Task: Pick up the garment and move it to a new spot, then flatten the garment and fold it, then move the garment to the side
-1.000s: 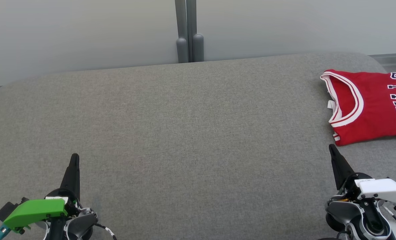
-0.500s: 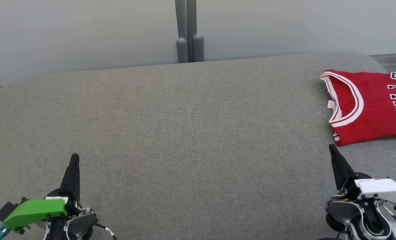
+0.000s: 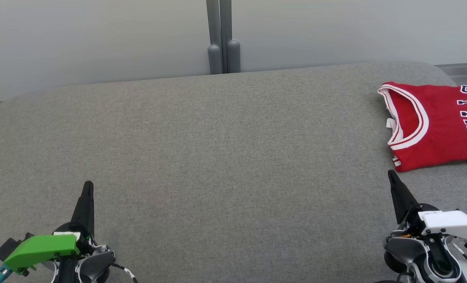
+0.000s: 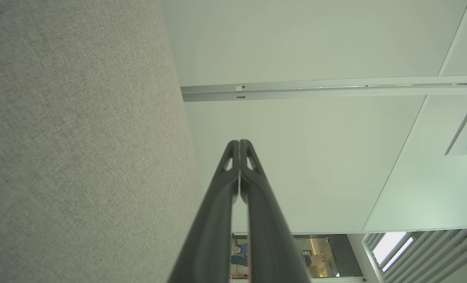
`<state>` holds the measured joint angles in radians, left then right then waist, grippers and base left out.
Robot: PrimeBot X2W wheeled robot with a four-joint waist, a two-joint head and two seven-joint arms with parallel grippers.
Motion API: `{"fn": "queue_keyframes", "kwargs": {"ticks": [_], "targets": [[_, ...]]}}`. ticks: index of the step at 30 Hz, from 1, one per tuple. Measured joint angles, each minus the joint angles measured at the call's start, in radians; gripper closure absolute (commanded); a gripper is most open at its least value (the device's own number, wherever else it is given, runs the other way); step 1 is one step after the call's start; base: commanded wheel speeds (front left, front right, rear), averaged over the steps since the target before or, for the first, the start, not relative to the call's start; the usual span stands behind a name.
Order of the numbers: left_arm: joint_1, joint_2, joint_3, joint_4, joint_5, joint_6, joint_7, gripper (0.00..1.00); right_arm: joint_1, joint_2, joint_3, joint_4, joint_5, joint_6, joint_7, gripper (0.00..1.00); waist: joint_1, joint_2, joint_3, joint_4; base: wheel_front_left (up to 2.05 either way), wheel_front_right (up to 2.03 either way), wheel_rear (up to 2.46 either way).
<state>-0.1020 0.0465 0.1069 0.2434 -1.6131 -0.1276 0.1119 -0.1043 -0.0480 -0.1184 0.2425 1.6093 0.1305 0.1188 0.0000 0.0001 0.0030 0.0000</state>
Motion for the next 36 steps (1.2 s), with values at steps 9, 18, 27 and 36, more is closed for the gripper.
{"fn": "queue_keyframes", "kwargs": {"ticks": [9,18,27,36], "targets": [[0.000,0.000,0.000,0.000,0.000,0.000,0.000,1.00,0.000,0.000,0.000,0.000,0.000,0.000,0.000,1.00,0.0000,0.0000,0.000,0.000,0.00,0.00,0.00],[0.000,0.000,0.000,0.000,0.000,0.000,0.000,1.00,0.000,0.000,0.000,0.000,0.000,0.000,0.000,1.00,0.0000,0.0000,0.000,0.000,0.00,0.00,0.00],[0.000,0.000,0.000,0.000,0.000,0.000,0.000,1.00,0.000,0.000,0.000,0.000,0.000,0.000,0.000,1.00,0.0000,0.0000,0.000,0.000,0.00,0.00,0.00],[0.000,0.000,0.000,0.000,0.000,0.000,0.000,1.00,0.000,0.000,0.000,0.000,0.000,0.000,0.000,1.00,0.0000,0.0000,0.000,0.000,0.00,0.00,0.00]]}}
